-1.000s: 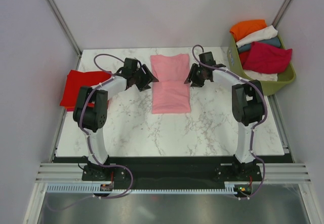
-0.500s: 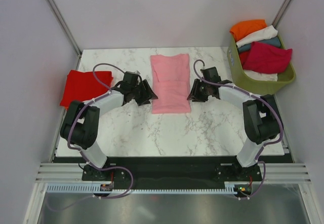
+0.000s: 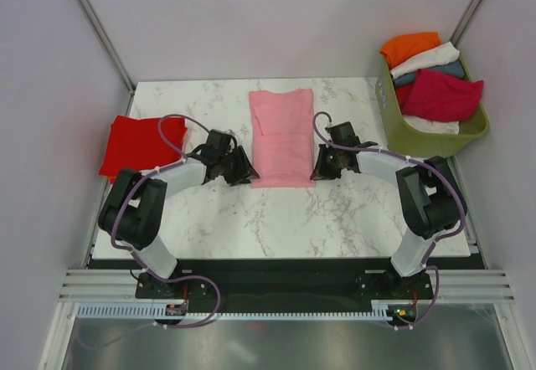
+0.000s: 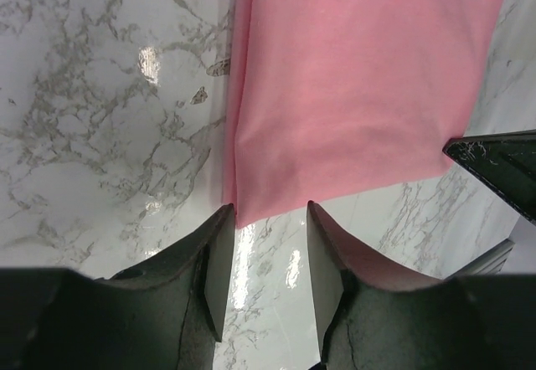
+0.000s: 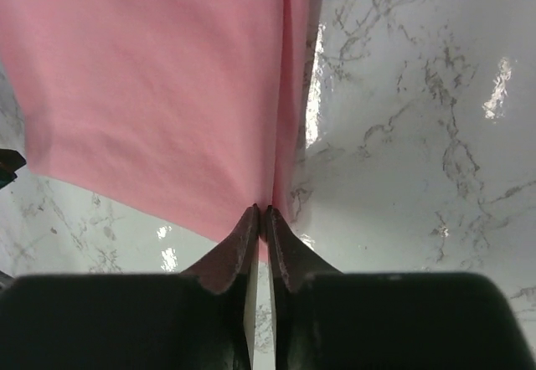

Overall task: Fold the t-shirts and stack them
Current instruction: Fold the tshirt

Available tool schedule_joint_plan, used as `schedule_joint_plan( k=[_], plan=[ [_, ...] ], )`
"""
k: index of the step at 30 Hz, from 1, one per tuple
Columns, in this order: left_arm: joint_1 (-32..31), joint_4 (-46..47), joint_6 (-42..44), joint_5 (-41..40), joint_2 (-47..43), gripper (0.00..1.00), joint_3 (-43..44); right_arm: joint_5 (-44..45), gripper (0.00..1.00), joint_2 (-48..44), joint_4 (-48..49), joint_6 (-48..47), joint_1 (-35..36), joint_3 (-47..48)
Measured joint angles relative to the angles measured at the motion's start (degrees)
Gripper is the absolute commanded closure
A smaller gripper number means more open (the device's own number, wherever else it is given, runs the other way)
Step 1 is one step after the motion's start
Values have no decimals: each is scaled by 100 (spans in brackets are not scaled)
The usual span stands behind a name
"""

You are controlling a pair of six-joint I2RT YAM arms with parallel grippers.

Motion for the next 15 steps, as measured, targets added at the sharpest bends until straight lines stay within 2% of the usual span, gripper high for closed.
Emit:
schedule_joint_plan(
  k=[5,11,14,15],
  plan=[
    [-81,63,4,2,0,67,-96,-4,98,-4,37,7,-2,-151],
    [-109,103,15,-2,0,76,-188,-28,99,-4,155,11,4,-278],
    [-109,186,17,-15,2,96,-264,-50,100,-4,238,31,9,-393],
    [-111,214,31,-22,2,98,-302,-72,100,-11,280,35,9,-424]
  ],
)
